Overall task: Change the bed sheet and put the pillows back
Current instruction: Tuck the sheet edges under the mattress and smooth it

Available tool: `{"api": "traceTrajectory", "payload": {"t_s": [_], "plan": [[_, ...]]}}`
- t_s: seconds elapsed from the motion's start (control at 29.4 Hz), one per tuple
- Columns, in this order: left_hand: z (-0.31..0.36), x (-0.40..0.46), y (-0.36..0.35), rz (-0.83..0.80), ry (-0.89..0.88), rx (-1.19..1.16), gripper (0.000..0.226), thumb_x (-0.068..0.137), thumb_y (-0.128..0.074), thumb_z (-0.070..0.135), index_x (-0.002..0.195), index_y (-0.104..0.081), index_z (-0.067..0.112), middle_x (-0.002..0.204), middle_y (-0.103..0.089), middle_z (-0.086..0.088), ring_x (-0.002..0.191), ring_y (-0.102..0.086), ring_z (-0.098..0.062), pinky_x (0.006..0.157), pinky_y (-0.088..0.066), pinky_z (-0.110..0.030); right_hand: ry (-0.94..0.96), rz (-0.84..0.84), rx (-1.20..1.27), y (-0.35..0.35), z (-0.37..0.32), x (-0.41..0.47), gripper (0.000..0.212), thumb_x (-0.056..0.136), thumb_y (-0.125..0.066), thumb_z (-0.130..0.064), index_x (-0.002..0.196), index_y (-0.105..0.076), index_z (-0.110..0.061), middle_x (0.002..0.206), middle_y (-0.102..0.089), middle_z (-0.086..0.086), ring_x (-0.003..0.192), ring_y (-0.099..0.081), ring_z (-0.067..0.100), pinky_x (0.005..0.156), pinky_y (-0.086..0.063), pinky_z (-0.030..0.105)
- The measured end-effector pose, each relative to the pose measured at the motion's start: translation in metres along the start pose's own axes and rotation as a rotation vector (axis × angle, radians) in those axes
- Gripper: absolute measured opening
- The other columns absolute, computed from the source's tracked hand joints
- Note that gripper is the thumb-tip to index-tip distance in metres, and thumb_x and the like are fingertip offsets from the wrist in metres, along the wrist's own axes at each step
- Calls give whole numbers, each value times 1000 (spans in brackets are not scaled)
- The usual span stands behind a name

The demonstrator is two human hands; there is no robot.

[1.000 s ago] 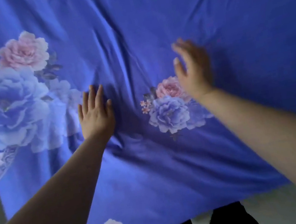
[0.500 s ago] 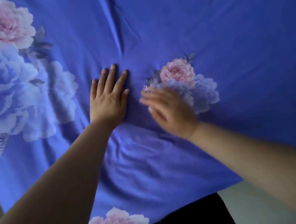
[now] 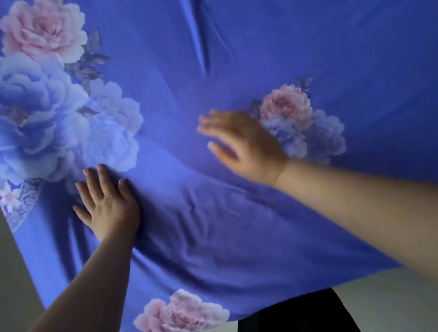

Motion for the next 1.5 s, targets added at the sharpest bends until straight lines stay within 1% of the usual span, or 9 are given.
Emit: {"api": "traceTrajectory", "payload": {"t_s": [0.17, 0.44, 0.54, 0.65, 0.78, 1.02, 1.16, 1.39, 1.5], "plan": [[19, 6, 13, 48, -11, -129, 48, 100, -31, 31, 147, -24, 36, 159, -13, 6, 147, -7, -21, 114, -6, -55, -844, -40, -381, 41, 156, 77, 72, 92, -36, -52, 151, -20, -14, 159, -12, 8, 147, -7, 28, 118, -7, 51], [72, 54, 68, 107, -441, -259, 52, 96, -36, 34, 147, -32, 22, 157, -23, -4, 146, -17, -25, 116, -14, -36, 403, -927, 82, -196, -169, -39, 27, 96, -46, -24, 109, -69, -17, 123, -64, 4, 118, -57, 28, 100, -41, 45], [61, 72, 47, -18, -592, 7, 58, 95, -40, 49, 148, -20, 39, 159, -11, 7, 147, -5, -22, 117, -9, -45, 208, -360, 120, -141, -121, 29, 14, 87, -59, -6, 90, -72, -3, 93, -71, 16, 85, -68, 34, 74, -54, 45], [19, 101, 36, -20, -628, 153, 59, 92, -33, 61, 146, -13, 48, 160, -4, 12, 148, 0, -21, 116, -2, -53, -256, 96, -239, -74, -14, 96, 35, 92, -52, -16, 124, -61, -5, 131, -58, 15, 122, -54, 33, 101, -42, 47], [-71, 137, 37, 49, -483, 113, 58, 92, -21, 64, 146, -5, 50, 159, 1, 14, 147, 4, -23, 112, 2, -59, -692, -20, -485, -102, 22, 118, 64, 90, -34, -53, 148, -27, -28, 158, -19, 0, 146, -13, 27, 116, -8, 54], [-213, 132, 14, -275, -216, -375, 58, 101, -30, 40, 152, -6, 28, 160, -4, -7, 144, -18, -28, 112, -21, -39, 15, -501, -350, -334, -286, -14, 54, 90, -43, -54, 141, -43, -35, 152, -34, -9, 143, -26, 26, 113, -20, 58], [-199, 128, 65, 7, -379, -185, 54, 98, -36, 34, 150, -21, 30, 159, -14, -5, 144, -19, -29, 115, -18, -45, 306, -547, -10, -300, -332, -31, 37, 93, -54, -34, 126, -62, -19, 133, -59, 1, 124, -54, 23, 105, -40, 48], [-56, 78, 55, -26, -978, 125, 52, 97, -35, 44, 148, -23, 38, 160, -11, 5, 147, -9, -22, 115, -8, -50, -1020, 147, -456, -75, -54, -65, 62, 92, -37, -50, 146, -33, -21, 155, -27, 7, 142, -25, 30, 114, -20, 53], [-52, 60, 28, -115, -1063, 258, 52, 98, -31, 47, 148, -18, 41, 160, -5, 8, 147, -4, -20, 116, -3, -50, -868, -70, -548, -146, -112, -98, 65, 91, -44, -51, 148, -30, -26, 157, -22, 5, 145, -16, 32, 115, -10, 57]]}}
Point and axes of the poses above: each hand's wrist, its own x-axis towards the middle knuckle, its own y-axis out of the back of the hand, z = x × y, the point moved 9 cm from there along x, towards the middle knuckle
